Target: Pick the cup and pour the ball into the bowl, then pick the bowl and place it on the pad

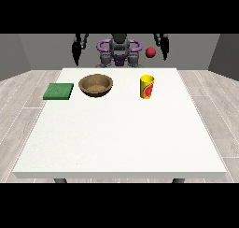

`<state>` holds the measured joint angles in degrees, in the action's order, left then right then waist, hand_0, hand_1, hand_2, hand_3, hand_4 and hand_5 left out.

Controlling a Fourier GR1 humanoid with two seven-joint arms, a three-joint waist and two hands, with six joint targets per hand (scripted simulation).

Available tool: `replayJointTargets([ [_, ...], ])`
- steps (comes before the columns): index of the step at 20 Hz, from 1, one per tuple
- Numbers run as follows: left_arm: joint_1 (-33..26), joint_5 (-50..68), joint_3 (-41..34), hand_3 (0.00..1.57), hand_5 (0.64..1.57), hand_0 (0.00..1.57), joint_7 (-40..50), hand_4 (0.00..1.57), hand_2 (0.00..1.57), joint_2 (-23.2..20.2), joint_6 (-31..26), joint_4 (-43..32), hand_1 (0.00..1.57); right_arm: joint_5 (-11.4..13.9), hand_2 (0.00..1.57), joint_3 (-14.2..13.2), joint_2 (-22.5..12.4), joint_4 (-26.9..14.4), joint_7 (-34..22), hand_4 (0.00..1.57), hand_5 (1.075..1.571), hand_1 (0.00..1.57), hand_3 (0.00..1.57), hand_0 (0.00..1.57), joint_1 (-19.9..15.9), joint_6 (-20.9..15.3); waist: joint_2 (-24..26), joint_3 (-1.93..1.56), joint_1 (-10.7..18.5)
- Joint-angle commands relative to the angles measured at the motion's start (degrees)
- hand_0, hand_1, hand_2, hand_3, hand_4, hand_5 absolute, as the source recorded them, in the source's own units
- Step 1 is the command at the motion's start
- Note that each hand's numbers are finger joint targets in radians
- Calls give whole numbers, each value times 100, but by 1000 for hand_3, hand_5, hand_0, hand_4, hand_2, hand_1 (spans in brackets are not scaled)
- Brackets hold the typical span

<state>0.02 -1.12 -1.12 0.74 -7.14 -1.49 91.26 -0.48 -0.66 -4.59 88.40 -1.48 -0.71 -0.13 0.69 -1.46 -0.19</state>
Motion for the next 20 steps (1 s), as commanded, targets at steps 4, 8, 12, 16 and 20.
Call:
replayJointTargets([
  [4, 108, 62, -61, 0, 1535, 0, 429, 0, 0, -229, -76, 520, 0, -2, 0, -62, -239, 520, -422, 1058, 1571, 0, 305, 0, -107, 16, 1355, 118, -33],
  [8, 565, 1013, -105, 0, 1535, 0, 949, 0, 0, 339, -121, 991, 0, -201, 0, 523, 431, 1167, -881, 981, 1570, 0, 0, 0, -739, -256, 2521, 175, 134],
  [12, 537, 1811, -213, 0, 1541, 0, 2200, 0, 0, 612, 97, 1432, 0, -232, 0, 1243, 448, 1291, -2079, 783, 1571, 0, 0, 0, -779, -1265, 2876, 153, 442],
  [16, 243, 1735, -107, 0, 1544, 0, 2325, 0, 0, 556, 131, 1478, 0, -115, 0, 2663, 455, 1550, -2785, 576, 1568, 0, 0, 0, -854, -2776, 2766, 151, 224],
  [20, 572, 1712, -351, 0, 1520, 0, 1757, 0, 0, 377, -60, 1430, 0, 459, 0, 2638, 458, 1612, -3122, 356, 1569, 0, 0, 0, -2004, -2639, 1695, 154, -151],
])
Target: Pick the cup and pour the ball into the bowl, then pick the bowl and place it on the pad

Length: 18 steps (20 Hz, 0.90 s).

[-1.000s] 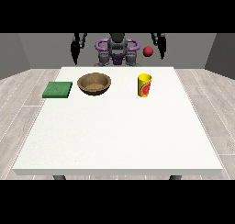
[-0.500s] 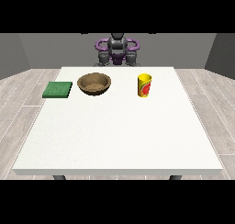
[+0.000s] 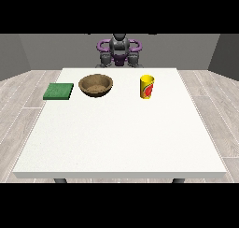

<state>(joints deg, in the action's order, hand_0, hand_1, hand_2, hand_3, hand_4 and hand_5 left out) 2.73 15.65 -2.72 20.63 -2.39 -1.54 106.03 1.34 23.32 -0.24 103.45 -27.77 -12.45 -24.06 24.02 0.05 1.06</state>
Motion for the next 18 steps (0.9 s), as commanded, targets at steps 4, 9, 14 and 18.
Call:
replayJointTargets([
  [4, 1281, -103, -435, 0, 1512, 0, -762, 0, 0, -283, -80, -338, 0, 308, 0, -227, -110, -143, 371, 0, 1570, 0, 0, 0, -1268, 228, -1936, -4, -383],
  [9, 2181, -282, -827, 0, 1506, 0, -1179, 0, 0, -676, -2, -727, 0, 83, 0, -640, -243, -232, 1122, 0, 1569, 0, 0, 0, -1424, 503, -3017, -7, -588],
  [14, 2422, -905, -1069, 0, 1447, 0, -2492, 0, 0, -923, 23, -1657, 0, -39, 0, -720, -291, 151, 1014, 0, 1567, 0, 0, 0, -1887, 808, -3644, -1, -1077],
  [18, 1588, -1023, -971, 0, 1435, 0, -3439, 0, 0, -712, -233, -2274, 0, -255, 0, -897, -436, 477, 1195, 0, 1569, 0, 0, 0, -1303, 1027, -3507, -3, -963],
])
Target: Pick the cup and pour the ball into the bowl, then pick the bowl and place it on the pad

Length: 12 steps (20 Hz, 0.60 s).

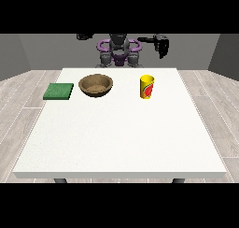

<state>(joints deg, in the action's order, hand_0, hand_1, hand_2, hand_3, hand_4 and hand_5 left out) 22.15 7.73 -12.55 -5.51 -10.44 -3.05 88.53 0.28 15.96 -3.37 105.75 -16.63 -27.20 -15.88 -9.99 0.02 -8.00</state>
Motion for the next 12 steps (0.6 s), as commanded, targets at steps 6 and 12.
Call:
replayJointTargets([
  [6, -397, -180, -211, 0, 1400, 0, -2019, 0, 0, 83, -333, -1787, 0, -291, 0, -627, -385, 470, 66, 0, 1567, 0, 0, 0, 222, 480, -272, 1, -65],
  [12, -123, -336, -202, 0, 1425, 0, -2619, 0, 0, -36, -455, -2991, 0, -230, 0, -549, -205, 549, 79, 0, 1568, 0, 0, 0, 662, 582, -24, 0, 34],
])
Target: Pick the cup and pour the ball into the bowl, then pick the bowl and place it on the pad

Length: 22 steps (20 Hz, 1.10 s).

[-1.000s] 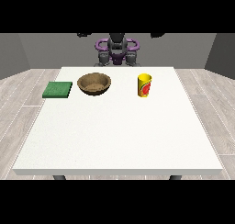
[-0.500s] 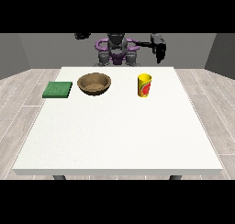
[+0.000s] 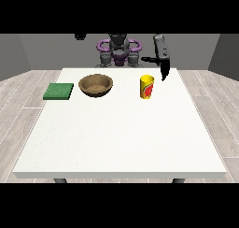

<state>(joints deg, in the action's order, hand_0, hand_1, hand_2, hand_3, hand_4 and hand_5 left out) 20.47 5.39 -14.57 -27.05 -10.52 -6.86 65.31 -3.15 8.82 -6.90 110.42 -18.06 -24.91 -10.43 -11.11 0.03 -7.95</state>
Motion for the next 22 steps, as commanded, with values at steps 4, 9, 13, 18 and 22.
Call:
replayJointTargets([
  [4, 530, -82, -94, 0, 1443, 0, -592, 0, 0, -112, 12, -1289, 0, -425, 0, -569, -129, 101, -1, 0, 1567, 0, 0, 0, 159, 354, 47, -1, -57],
  [9, 509, 20, -256, 0, 1421, 0, -1007, 0, 0, -52, 47, -1876, 0, -757, 0, -737, -287, 505, 108, 0, 1568, 0, 0, 0, 703, 708, 96, -2, -331],
  [13, 966, 71, -577, 0, 1423, 0, -1630, 0, 0, -442, 48, -2465, 0, -854, 0, -902, -497, 814, 240, 0, 1568, 0, 0, 0, 602, 965, -510, 1, -620],
  [18, 900, 63, -713, 0, 1426, 0, -2344, 0, 0, -547, -5, -3089, 0, -1196, 0, -1114, -646, 1495, 109, 0, 1566, 0, 0, 0, 781, 1178, -767, 4, -903],
  [22, 1242, -174, -588, 1499, 1536, 1121, -2379, 480, 1571, -614, 309, -3383, 1121, -1287, 0, -1273, -739, 1725, -66, 0, 1564, 0, 0, 0, 728, 1173, -854, 4, -979],
])
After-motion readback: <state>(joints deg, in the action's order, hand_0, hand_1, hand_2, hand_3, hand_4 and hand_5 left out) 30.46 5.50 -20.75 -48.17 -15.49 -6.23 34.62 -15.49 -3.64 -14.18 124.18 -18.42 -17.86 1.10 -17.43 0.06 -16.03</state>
